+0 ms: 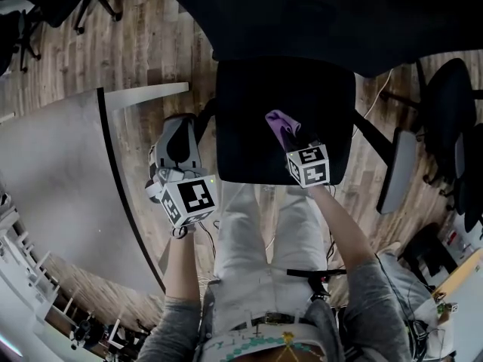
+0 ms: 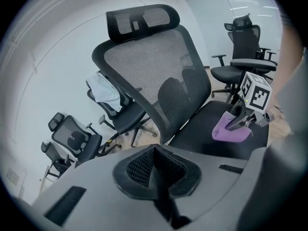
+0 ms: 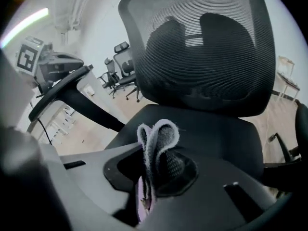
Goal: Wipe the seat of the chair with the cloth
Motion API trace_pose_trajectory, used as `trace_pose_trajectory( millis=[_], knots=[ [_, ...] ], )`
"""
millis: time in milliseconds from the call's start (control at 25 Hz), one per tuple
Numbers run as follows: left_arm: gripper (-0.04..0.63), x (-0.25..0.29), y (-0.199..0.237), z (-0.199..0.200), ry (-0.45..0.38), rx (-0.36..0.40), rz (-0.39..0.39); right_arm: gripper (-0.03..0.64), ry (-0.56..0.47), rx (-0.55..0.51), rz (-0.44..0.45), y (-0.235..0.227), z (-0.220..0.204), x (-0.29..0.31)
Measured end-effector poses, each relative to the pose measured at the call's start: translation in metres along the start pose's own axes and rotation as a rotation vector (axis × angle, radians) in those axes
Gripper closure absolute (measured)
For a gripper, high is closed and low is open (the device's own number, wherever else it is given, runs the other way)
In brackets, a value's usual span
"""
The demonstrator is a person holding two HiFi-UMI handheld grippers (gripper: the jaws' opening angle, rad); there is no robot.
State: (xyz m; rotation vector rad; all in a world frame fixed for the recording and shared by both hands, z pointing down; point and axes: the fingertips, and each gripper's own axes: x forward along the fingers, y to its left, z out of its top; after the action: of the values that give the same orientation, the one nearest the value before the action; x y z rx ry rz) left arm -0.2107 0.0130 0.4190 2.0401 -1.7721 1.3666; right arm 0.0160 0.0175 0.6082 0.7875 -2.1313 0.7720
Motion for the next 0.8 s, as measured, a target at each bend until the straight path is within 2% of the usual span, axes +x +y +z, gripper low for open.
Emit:
trace_pose_trajectory(
  millis=[200, 400, 560, 800],
  knots=[
    [0.595, 0.000, -0.001, -0.001, -0.002, -0.002, -0.002, 0.565, 0.012, -0.036, 0.119, 0.058, 0.006, 0.023],
    [0.595, 0.000, -0.003, -0.001, -0.006, -0.008, -0.010, 0.565, 0.029, -0.035, 0.181, 0.100, 0.003, 0.044],
    [0.595, 0.000, 0.001, -0.003, -0.010, -0.017, -0.018, 0.565, 0.057, -0.009, 0.194, 0.123, -0.004, 0.061],
    [0.595, -0.001, 0.005, -0.005, -0.017, -0.029, -0.026, 0.565, 0.056, 0.018, 0.163, 0.149, -0.008, 0.083]
  ],
)
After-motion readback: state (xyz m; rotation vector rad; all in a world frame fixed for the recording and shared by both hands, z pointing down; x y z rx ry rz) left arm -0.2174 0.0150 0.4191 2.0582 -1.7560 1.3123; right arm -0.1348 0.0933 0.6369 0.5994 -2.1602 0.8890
